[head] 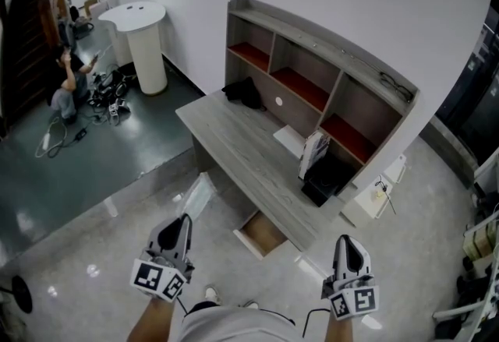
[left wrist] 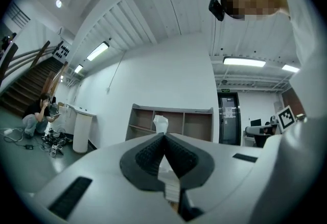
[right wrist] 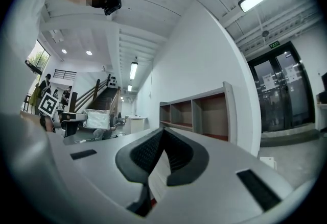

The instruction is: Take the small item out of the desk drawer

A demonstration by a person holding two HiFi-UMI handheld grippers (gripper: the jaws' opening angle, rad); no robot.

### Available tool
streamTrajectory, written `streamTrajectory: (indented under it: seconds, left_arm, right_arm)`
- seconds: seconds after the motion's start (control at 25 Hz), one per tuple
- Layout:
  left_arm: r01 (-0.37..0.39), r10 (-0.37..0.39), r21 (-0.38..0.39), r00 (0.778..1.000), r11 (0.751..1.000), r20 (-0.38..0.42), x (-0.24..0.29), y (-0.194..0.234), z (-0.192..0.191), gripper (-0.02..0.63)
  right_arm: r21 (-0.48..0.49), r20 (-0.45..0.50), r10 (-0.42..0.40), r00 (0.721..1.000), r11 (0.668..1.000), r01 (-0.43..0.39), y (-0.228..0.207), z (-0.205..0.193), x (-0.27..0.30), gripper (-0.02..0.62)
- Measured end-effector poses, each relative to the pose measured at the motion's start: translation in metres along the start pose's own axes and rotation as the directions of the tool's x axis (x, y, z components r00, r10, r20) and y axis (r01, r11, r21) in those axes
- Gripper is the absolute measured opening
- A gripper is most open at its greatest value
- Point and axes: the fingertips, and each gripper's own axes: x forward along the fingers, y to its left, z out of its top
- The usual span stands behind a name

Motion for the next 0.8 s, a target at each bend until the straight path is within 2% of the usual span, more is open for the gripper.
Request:
streamTrajectory:
  seconds: [0.32, 0.8]
  left_arm:
    - [-0.008, 0.008, -0.112, 1.000, 0.994, -0.005, 0.012, 0.012, -0.009, 0.018]
    - [-0.016, 0.018, -0.127, 1.000, 0.992, 0.011, 0.006, 0.030, -0.001, 0.018]
  right_arm:
    - [0.005, -0.004, -0.020, 1.000, 1.000, 0.020, 0.000, 0.002, 0.003, 0.021]
    - [-0.005, -0.006, -0.075, 0.997, 0.997, 0.075, -0.006, 0.009, -0.001, 0.021]
